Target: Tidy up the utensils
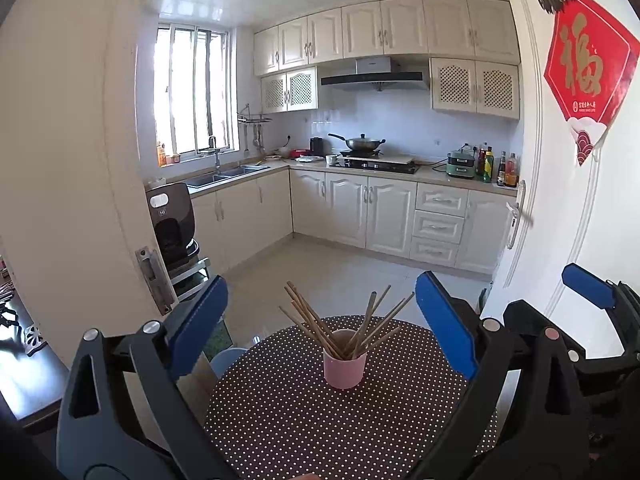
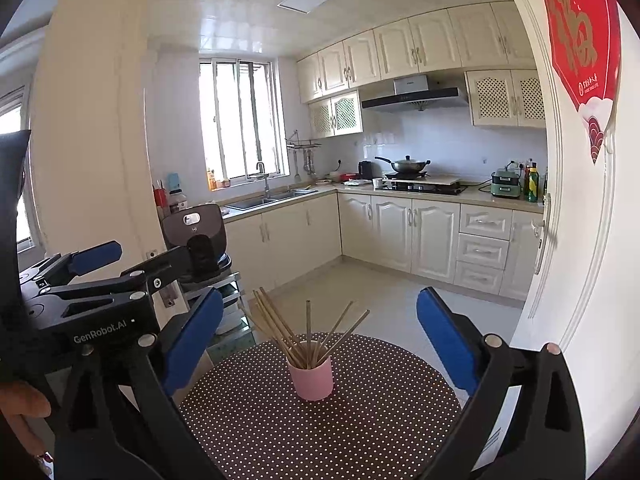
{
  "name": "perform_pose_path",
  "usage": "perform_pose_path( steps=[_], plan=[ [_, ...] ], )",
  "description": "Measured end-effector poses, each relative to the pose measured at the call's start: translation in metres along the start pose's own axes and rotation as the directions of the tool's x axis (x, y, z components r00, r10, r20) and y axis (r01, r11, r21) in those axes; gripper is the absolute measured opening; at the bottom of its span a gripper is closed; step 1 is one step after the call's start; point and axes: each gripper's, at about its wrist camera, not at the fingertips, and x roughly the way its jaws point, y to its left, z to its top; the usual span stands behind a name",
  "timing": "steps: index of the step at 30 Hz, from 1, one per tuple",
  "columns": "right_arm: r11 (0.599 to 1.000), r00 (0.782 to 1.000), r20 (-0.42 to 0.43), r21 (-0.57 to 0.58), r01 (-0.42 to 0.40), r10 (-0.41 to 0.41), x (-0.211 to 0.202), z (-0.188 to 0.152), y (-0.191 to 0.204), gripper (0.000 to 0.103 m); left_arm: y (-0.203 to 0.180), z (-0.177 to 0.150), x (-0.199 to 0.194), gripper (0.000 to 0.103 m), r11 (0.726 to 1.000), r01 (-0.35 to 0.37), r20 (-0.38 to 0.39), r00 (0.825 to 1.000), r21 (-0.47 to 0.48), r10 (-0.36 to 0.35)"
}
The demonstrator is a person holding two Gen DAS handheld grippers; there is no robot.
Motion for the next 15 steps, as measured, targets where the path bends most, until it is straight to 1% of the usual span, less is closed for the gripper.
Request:
perform_pose_path(
  steps=[15],
  plan=[
    [1.000,1.000,0.000,0.000,-0.004,0.004,-0.0018,0.0025,0.0017,0.094,0.0025,-0.0012,-0.0021,0.093,1.000,-0.008,0.017,1.000,0.005,0.007]
  ],
)
